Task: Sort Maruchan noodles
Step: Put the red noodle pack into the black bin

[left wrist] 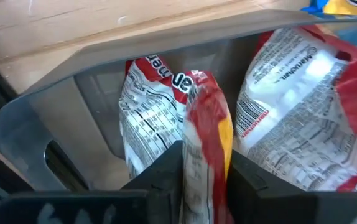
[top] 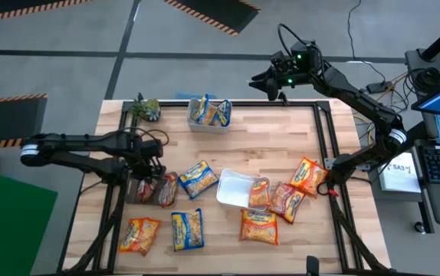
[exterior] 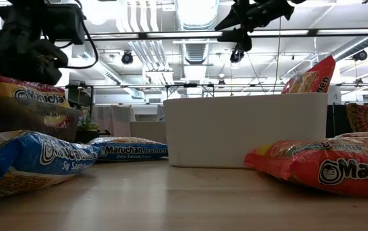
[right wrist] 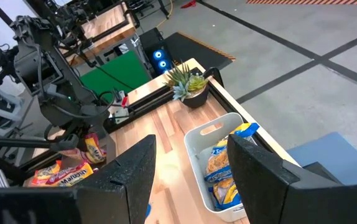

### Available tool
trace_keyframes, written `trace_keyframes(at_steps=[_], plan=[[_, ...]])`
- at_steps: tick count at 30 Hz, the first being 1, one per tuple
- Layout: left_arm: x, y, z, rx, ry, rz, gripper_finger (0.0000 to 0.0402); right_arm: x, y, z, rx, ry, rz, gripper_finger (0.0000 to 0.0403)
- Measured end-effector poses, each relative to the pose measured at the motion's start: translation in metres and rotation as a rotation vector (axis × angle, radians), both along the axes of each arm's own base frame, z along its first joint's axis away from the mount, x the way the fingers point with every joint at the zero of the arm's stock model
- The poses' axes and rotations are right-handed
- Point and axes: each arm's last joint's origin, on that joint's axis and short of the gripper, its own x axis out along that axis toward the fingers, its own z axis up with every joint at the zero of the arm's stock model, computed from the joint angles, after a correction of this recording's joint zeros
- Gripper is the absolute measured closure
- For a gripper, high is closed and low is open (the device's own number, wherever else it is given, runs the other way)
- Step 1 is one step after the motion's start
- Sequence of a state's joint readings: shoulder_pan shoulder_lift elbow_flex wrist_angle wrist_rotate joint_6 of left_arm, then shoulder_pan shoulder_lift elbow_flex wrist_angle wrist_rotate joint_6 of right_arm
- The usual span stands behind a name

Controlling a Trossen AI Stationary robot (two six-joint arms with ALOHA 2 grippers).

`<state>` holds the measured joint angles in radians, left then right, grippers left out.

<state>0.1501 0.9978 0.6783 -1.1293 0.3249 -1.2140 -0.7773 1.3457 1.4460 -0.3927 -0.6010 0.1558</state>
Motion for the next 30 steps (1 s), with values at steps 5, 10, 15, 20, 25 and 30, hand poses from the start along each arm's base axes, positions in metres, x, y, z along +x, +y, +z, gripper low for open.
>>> trace_keyframes(at_steps=[5, 10, 15, 20, 25, 30], plan=[[-0.002, 0.0, 0.006, -0.003, 0.007, 0.01, 0.0327, 0.0, 0.0, 0.0, 0.0, 0.0, 0.0, 0.0216], [-0.009, -0.002, 0.015, -0.029, 0.132, 0.043, 0.0327, 0.0, 0.0, 0.0, 0.0, 0.0, 0.0, 0.0216], [-0.016, -0.003, 0.021, -0.064, 0.321, 0.096, 0.0335, 0.0, 0.0, 0.0, 0.0, 0.0, -0.002, 0.0216], [-0.015, -0.003, 0.033, -0.082, 0.375, 0.067, 0.0342, 0.0, 0.0, 0.0, -0.001, 0.0, -0.001, 0.0216], [-0.013, -0.002, 0.032, -0.066, 0.385, 0.07, 0.0343, 0.0, 0.0, 0.0, -0.002, -0.001, -0.001, 0.0216], [-0.009, -0.001, 0.028, -0.058, 0.418, 0.062, 0.0343, 0.0, 0.0, 0.0, -0.005, -0.001, -0.001, 0.0216]])
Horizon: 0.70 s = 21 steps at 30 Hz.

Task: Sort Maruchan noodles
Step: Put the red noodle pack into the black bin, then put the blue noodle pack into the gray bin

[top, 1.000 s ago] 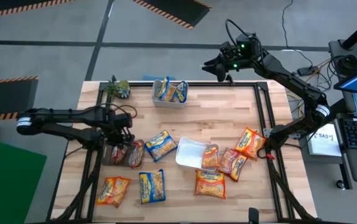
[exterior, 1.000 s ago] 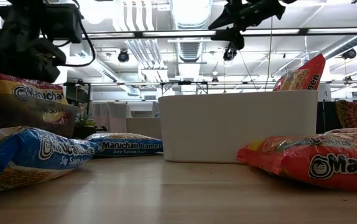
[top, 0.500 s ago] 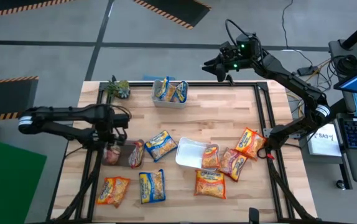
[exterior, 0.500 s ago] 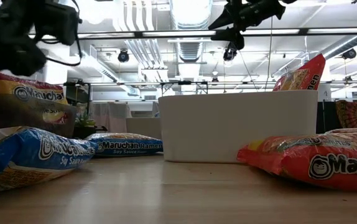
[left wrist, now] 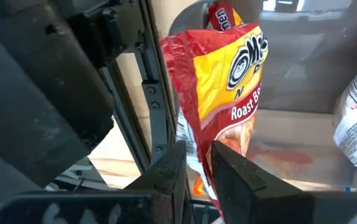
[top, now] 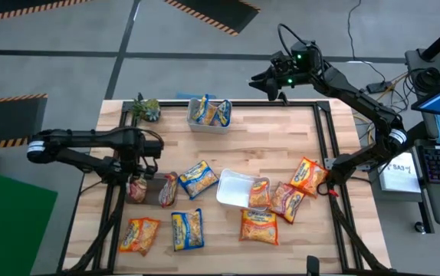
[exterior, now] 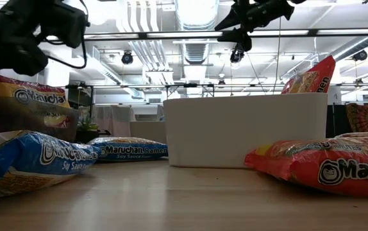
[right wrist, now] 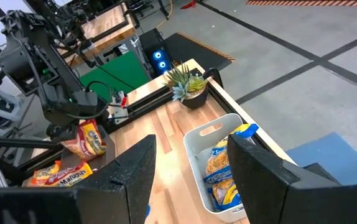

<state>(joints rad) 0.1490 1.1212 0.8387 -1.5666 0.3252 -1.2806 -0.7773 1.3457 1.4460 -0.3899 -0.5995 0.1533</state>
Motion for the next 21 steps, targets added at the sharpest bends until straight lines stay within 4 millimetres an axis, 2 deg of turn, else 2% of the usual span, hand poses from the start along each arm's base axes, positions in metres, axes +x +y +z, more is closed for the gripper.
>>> trace_keyframes(at_steps=[5, 21], plan=[[0.006, 0.001, 0.007, 0.0, -0.025, -0.024, 0.0343, 0.0, 0.0, 0.0, 0.002, -0.001, -0.001, 0.0216], [0.019, 0.004, 0.048, 0.055, -0.187, -0.016, 0.0343, 0.0, 0.0, 0.0, 0.031, -0.002, -0.008, 0.0216]])
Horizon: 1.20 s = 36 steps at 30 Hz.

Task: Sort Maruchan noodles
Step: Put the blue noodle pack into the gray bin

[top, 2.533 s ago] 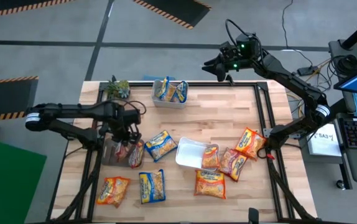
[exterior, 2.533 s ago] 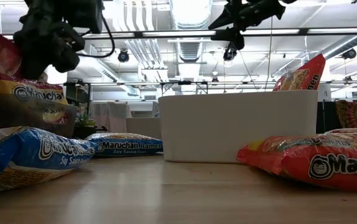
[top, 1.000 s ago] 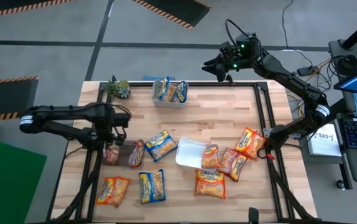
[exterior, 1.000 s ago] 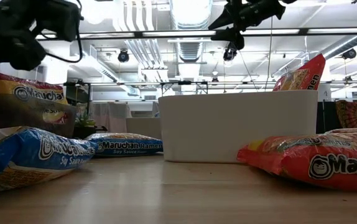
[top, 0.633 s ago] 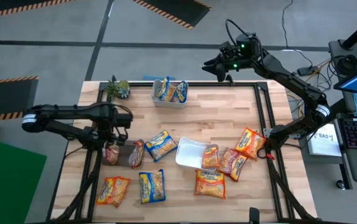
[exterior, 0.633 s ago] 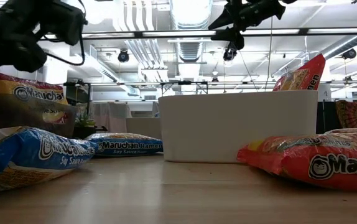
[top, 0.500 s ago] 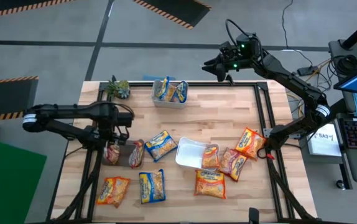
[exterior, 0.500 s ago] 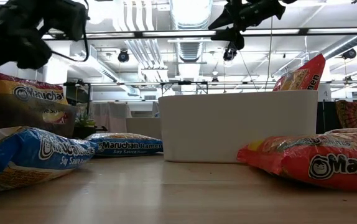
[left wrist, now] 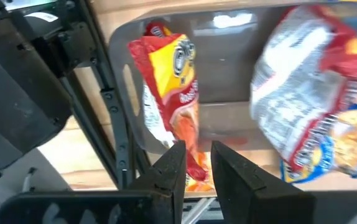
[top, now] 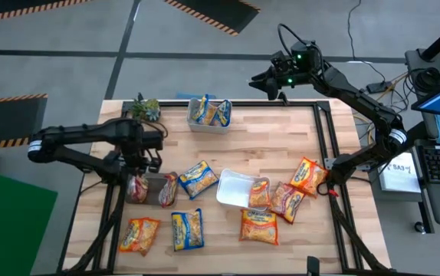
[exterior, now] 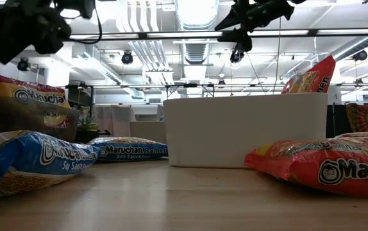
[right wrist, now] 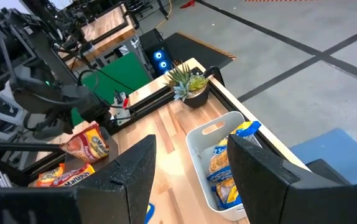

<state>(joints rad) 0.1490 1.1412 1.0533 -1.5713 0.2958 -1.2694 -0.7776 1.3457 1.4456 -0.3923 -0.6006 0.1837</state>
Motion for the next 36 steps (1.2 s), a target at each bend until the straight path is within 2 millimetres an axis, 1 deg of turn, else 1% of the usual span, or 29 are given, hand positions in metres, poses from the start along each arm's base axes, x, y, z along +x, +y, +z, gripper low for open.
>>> trace_keyframes(at_steps=[4, 7, 21, 24, 27, 30, 36], plan=[[0.002, 0.001, 0.011, 0.03, -0.042, -0.001, 0.0343, 0.0, 0.0, 0.0, 0.0, 0.0, 0.0, 0.0216], [0.003, 0.001, 0.015, 0.044, -0.058, -0.002, 0.0343, 0.0, 0.0, 0.0, 0.0, 0.0, 0.0, 0.0216], [0.003, 0.001, 0.015, 0.045, -0.059, -0.001, 0.0343, 0.0, 0.0, 0.0, 0.0, 0.0, 0.0, 0.0216], [0.006, 0.002, 0.015, 0.054, -0.084, -0.001, 0.0343, 0.0, 0.0, 0.0, 0.001, -0.001, 0.0, 0.0216], [0.012, 0.003, 0.017, 0.074, -0.155, -0.004, 0.0343, 0.0, 0.0, 0.0, 0.031, -0.005, -0.008, 0.0216], [0.02, 0.005, 0.023, 0.114, -0.257, -0.015, 0.0343, 0.0, 0.001, 0.0, 0.059, -0.01, -0.011, 0.0216], [0.038, 0.011, 0.047, 0.29, -0.5, -0.082, 0.0343, 0.001, 0.003, 0.001, 0.159, -0.034, 0.032, 0.0216]])
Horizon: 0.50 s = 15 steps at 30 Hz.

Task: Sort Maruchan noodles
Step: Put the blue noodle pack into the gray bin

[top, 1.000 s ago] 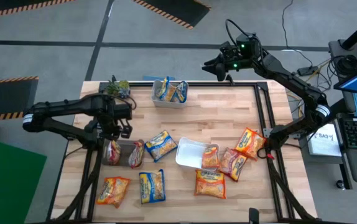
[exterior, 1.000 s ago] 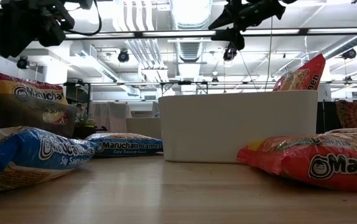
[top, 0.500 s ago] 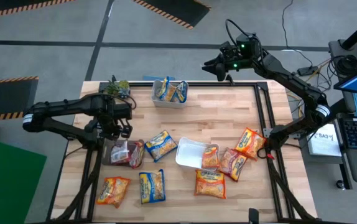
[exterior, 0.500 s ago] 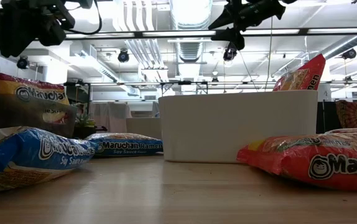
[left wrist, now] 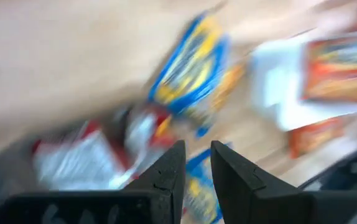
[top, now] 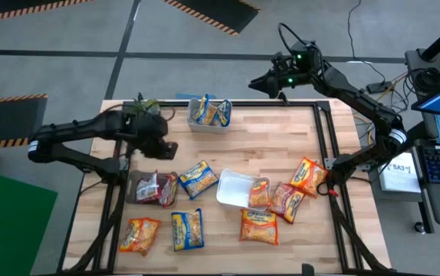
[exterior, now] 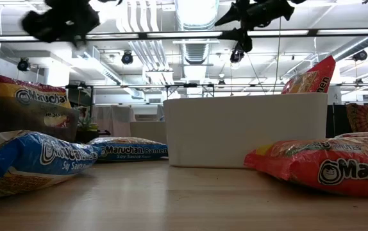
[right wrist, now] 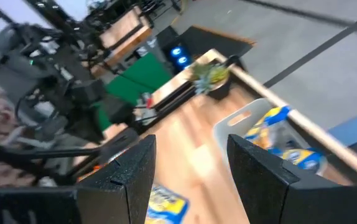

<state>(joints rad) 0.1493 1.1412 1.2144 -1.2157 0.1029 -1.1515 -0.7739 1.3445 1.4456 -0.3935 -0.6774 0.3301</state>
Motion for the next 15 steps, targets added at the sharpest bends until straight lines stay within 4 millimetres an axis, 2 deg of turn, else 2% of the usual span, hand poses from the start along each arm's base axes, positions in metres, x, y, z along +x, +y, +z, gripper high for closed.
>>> trace_keyframes(at_steps=[4, 8, 15], plan=[[0.014, 0.005, 0.018, 0.166, -0.166, -0.045, 0.0343, 0.003, 0.007, -0.001, 0.087, -0.009, 0.077, 0.0216], [0.032, 0.01, 0.027, 0.281, -0.233, -0.089, 0.0343, 0.006, 0.017, -0.007, 0.183, 0.036, 0.162, 0.0216], [0.076, 0.016, 0.018, 0.366, -0.201, -0.227, 0.0343, 0.009, 0.042, -0.024, 0.279, 0.202, 0.254, 0.0216]])
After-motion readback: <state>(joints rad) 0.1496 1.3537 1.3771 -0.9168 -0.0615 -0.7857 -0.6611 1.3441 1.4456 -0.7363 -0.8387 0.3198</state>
